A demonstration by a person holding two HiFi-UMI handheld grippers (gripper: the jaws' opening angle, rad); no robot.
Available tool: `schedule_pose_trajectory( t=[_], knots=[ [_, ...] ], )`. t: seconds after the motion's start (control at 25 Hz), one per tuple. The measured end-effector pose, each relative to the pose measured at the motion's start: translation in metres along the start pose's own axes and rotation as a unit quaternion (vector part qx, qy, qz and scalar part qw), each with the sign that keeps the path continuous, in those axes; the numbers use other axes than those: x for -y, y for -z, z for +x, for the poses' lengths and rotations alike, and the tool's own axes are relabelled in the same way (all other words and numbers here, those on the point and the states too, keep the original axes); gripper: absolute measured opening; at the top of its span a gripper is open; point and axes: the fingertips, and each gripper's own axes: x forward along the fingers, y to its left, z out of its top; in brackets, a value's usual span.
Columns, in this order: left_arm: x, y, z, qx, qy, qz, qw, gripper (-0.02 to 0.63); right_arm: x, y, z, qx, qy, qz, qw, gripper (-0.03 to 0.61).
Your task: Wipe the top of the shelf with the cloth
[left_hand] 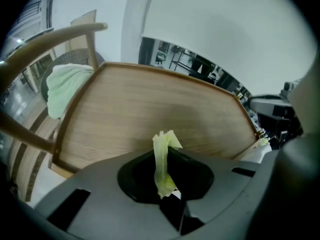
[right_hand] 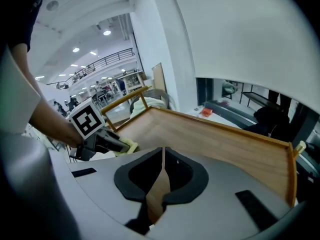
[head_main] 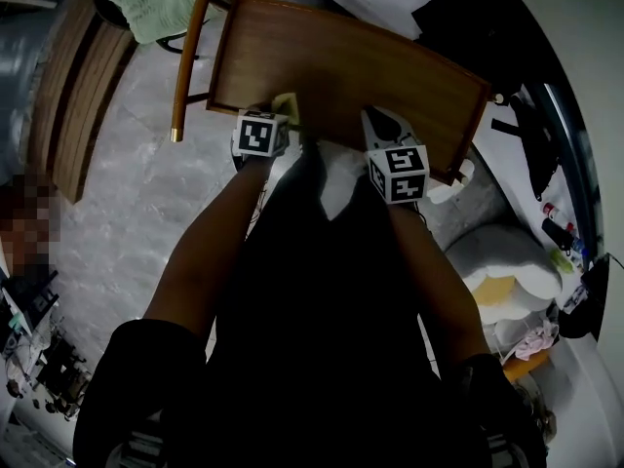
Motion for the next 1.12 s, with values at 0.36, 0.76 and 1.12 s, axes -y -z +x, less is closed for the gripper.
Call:
schedule_pose_trajectory(
  t=[0.36,0.76,1.12],
  knots=[
    [-0.098,0.006,-0.024,0.016,-0.046,-0.028,0.9984,0.035,-0.051,-0.014,0.035,0.003,-0.015,-0.007,1.0,0.031],
    [-0.147,0.007,-0.05,0.033,-0.133,-0.046,0.9895,0.037,-0.039,-0.01,0.012,0.014,0.016,0.008,1.0,0.031],
    [-0.106,-0.025,-0.085,0.163,-0.077,-0.037,0.9829,0.035,-0.008,-0.057,-0.076,0.145,-0.08,-0.045,0.985,0.029]
  ],
)
